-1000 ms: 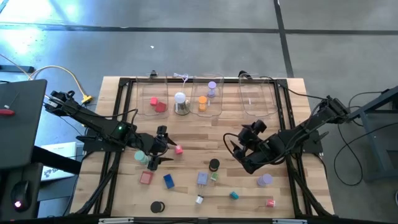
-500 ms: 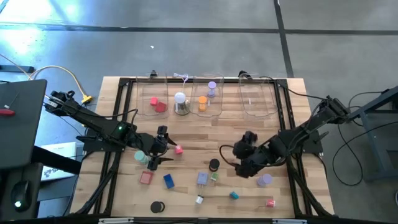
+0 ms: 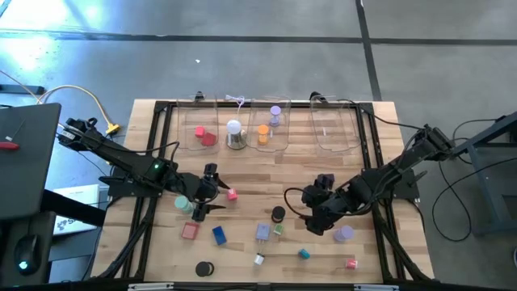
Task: Pick & Place Office items
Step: Put the pink and white charger adapter into the left transparent bin
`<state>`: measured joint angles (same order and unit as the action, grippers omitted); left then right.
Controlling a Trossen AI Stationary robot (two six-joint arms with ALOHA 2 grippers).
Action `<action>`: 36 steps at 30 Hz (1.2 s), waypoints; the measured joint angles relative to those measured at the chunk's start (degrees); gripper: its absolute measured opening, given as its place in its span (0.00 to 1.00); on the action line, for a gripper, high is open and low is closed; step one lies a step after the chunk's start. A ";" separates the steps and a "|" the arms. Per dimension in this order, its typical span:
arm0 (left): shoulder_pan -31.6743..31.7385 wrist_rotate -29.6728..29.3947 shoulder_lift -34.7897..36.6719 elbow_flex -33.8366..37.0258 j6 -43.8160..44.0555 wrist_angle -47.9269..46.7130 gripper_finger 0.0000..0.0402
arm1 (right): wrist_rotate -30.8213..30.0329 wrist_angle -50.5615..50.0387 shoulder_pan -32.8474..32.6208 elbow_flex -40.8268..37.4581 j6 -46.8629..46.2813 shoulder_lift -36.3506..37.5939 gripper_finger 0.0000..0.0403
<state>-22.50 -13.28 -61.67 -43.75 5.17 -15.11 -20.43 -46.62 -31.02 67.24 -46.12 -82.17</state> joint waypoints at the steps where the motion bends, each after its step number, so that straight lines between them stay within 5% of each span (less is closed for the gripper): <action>1: 0.00 -0.02 0.00 0.00 0.49 0.00 0.74 | 0.02 0.10 0.00 0.00 -0.46 0.00 0.96; 26: -0.01 -0.02 -0.02 0.00 2.13 -0.04 0.74 | 13.14 1.08 -1.91 0.00 -3.55 0.00 0.96; 36: 0.00 -0.03 -0.03 0.00 2.12 -0.04 0.74 | 11.59 1.10 -3.70 0.00 -8.87 0.00 0.96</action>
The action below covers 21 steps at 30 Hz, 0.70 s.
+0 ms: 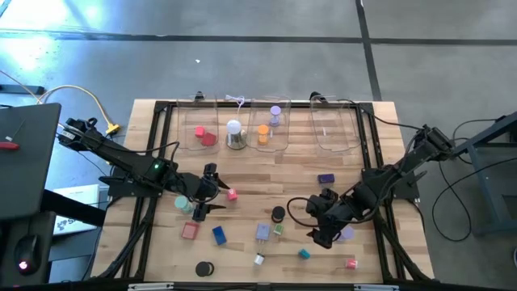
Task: Pick & Place Office items
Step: Put the pink and white charger adapter into the left transparent bin
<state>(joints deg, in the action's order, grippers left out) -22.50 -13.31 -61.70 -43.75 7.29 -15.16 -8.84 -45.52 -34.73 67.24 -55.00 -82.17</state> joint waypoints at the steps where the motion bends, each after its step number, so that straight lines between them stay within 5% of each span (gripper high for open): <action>1: -0.01 -0.01 0.01 0.00 0.00 0.00 0.74 | -0.21 -0.06 -0.18 0.00 -0.62 0.00 0.96; 21: -0.02 0.00 -0.02 0.00 -0.01 0.01 0.74 | -1.29 -0.13 -0.91 0.00 -2.24 -0.72 0.96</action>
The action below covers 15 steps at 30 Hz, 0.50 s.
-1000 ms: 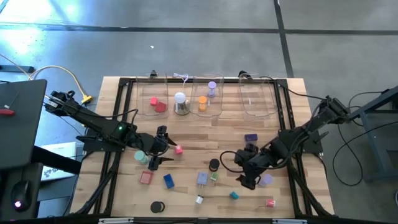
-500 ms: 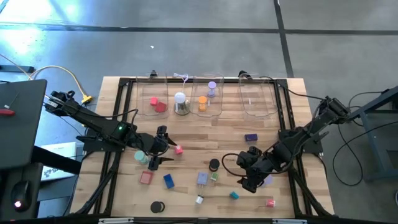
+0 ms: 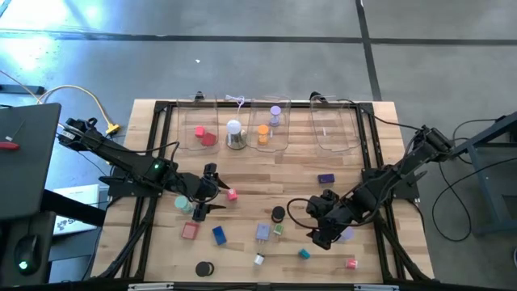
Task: Pick & Place Office items
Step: Put the pink and white charger adapter into the left transparent bin
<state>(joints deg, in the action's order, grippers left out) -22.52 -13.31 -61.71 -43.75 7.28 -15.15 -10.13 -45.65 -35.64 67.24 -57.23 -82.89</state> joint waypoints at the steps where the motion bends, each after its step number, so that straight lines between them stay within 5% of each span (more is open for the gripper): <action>1: 0.00 -0.01 0.02 0.00 -0.01 -0.01 0.74 | 0.02 0.02 0.00 0.00 0.00 0.00 0.96; 15: 0.01 0.01 0.00 0.00 -0.01 0.01 0.74 | 0.17 0.00 0.00 0.00 -0.17 0.02 0.96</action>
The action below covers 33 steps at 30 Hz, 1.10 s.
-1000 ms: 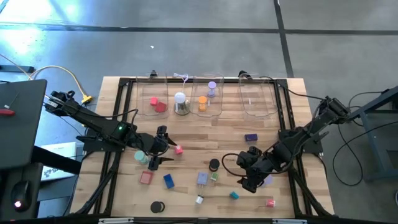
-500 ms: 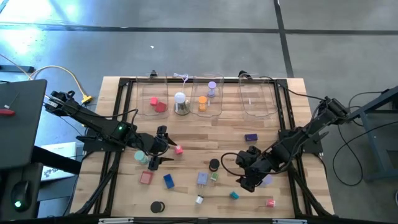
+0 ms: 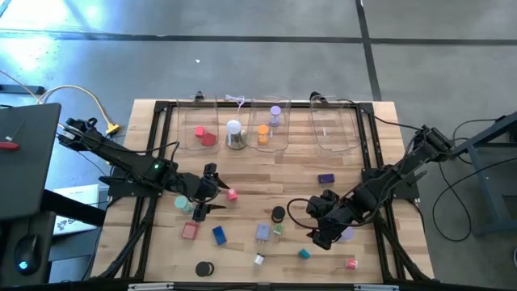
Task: Pick & Place Office items
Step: Put the pink and white charger adapter into the left transparent bin
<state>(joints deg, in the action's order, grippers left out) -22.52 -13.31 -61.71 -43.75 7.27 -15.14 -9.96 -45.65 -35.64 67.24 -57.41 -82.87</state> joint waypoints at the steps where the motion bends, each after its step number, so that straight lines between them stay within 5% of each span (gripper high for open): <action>1: -0.01 -0.01 0.00 0.00 -0.01 -0.01 0.74 | 0.01 0.00 0.00 0.00 0.00 0.00 0.96; 33: 0.00 -0.01 0.00 0.00 -1.89 0.70 0.74 | 8.76 0.42 -0.04 0.00 -7.43 0.02 0.96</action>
<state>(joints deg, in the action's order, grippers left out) -22.51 -13.32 -61.71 -43.75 5.39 -14.44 -1.19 -45.23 -35.68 67.24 -64.84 -82.85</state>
